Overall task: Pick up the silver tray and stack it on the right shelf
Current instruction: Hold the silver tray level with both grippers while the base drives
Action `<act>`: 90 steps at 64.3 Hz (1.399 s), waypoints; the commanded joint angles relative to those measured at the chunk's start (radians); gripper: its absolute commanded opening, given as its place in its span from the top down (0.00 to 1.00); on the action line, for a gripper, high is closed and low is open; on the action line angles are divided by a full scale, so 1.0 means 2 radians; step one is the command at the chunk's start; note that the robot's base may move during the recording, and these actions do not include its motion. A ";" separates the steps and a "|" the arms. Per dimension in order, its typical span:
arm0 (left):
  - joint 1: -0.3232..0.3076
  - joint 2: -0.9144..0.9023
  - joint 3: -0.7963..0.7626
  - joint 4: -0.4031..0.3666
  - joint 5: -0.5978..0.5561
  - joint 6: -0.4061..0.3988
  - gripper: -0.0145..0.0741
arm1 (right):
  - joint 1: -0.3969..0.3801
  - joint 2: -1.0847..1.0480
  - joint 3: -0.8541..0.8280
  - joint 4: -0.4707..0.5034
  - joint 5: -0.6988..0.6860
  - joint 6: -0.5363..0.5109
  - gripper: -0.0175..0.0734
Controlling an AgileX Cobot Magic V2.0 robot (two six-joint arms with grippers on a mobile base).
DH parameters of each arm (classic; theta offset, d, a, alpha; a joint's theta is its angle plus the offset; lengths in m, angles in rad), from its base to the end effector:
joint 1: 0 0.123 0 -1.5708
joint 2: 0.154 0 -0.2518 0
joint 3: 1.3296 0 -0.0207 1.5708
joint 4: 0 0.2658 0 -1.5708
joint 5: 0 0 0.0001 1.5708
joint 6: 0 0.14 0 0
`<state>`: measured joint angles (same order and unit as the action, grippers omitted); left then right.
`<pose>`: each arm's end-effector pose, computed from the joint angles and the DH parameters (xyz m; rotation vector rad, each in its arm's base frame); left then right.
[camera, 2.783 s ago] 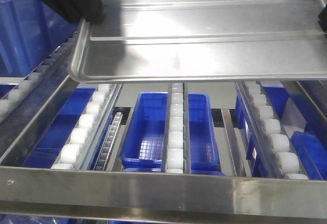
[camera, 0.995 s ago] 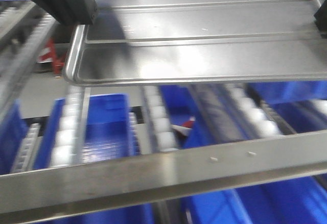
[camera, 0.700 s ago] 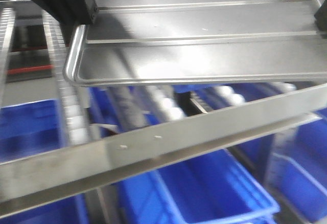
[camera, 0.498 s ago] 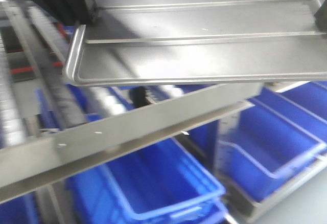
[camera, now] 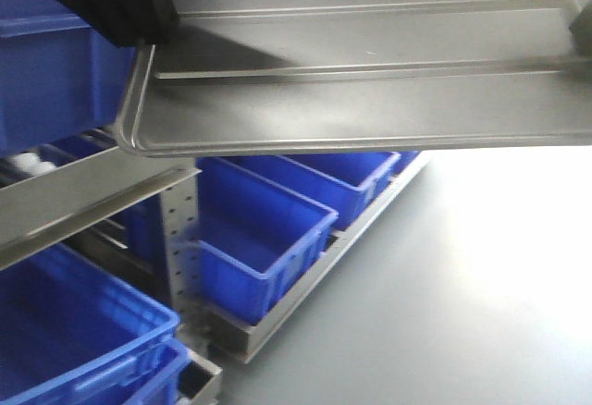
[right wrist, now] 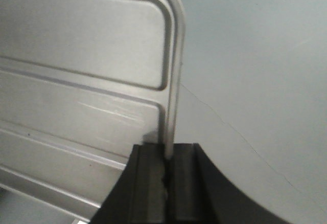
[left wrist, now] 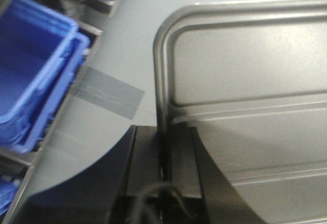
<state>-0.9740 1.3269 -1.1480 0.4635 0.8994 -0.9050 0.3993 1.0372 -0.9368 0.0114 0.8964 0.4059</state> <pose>0.2213 -0.2385 0.2644 0.3068 2.4229 -0.2575 0.2378 0.1017 0.2635 0.0134 2.5150 0.3513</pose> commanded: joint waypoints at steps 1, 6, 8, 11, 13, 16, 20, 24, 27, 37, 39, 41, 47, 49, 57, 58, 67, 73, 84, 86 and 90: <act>-0.001 -0.016 -0.010 0.041 0.034 0.013 0.95 | -0.004 -0.011 -0.014 -0.039 -0.011 -0.004 0.74; -0.001 -0.016 -0.010 0.041 0.034 0.013 0.95 | -0.004 -0.011 -0.014 -0.039 -0.011 -0.004 0.74; -0.001 -0.016 -0.010 0.041 0.034 0.013 0.95 | -0.004 -0.011 -0.014 -0.039 -0.011 -0.004 0.74; -0.001 -0.016 -0.010 0.041 0.034 0.013 0.95 | -0.004 -0.011 -0.014 -0.039 -0.011 -0.004 0.74; -0.001 -0.016 -0.010 0.041 0.034 0.013 0.95 | -0.004 -0.011 -0.014 -0.039 -0.011 -0.004 0.74; -0.001 -0.016 -0.010 0.041 0.034 0.013 0.95 | -0.004 -0.011 -0.014 -0.039 -0.011 -0.004 0.74; -0.001 -0.016 -0.010 0.041 0.034 0.013 0.95 | -0.004 -0.011 -0.014 -0.039 -0.011 -0.004 0.74; -0.001 -0.016 -0.010 0.041 0.034 0.013 0.95 | -0.004 -0.011 -0.014 -0.039 -0.011 -0.004 0.74; -0.001 -0.016 -0.010 0.041 0.034 0.013 0.95 | -0.004 -0.011 -0.014 -0.039 -0.010 -0.004 0.74; -0.001 -0.016 -0.010 0.041 0.034 0.013 0.95 | -0.004 -0.011 -0.014 -0.039 -0.010 -0.004 0.74; -0.001 -0.016 -0.010 0.041 0.034 0.013 0.95 | -0.004 -0.011 -0.014 -0.039 -0.010 -0.004 0.74; -0.001 -0.016 -0.010 0.041 0.034 0.013 0.95 | -0.004 -0.011 -0.014 -0.039 -0.009 -0.004 0.74; -0.001 -0.016 -0.010 0.041 0.034 0.013 0.95 | -0.004 -0.011 -0.014 -0.039 -0.009 -0.004 0.74; -0.001 -0.016 -0.010 0.041 0.034 0.013 0.95 | -0.004 -0.011 -0.014 -0.039 -0.009 -0.004 0.74; -0.001 -0.016 -0.010 0.041 0.034 0.013 0.95 | -0.004 -0.011 -0.014 -0.039 -0.009 -0.004 0.74; -0.001 -0.016 -0.010 0.041 0.034 0.013 0.95 | -0.004 -0.011 -0.014 -0.039 -0.009 -0.004 0.74; -0.001 -0.016 -0.010 0.041 0.034 0.013 0.95 | -0.004 -0.011 -0.014 -0.039 -0.009 -0.004 0.74; -0.001 -0.016 -0.010 0.041 0.034 0.013 0.95 | -0.004 -0.011 -0.014 -0.039 -0.009 -0.004 0.74; -0.001 -0.016 -0.010 0.041 0.034 0.013 0.95 | -0.004 -0.011 -0.014 -0.039 -0.009 -0.004 0.74; -0.001 -0.016 -0.010 0.041 0.034 0.013 0.95 | -0.004 -0.011 -0.014 -0.039 -0.009 -0.004 0.74; -0.001 -0.016 -0.010 0.041 0.034 0.013 0.95 | -0.004 -0.011 -0.014 -0.039 -0.009 -0.004 0.74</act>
<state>-0.9761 1.3269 -1.1480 0.4635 0.8994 -0.9050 0.3993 1.0372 -0.9368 0.0114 0.9044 0.4059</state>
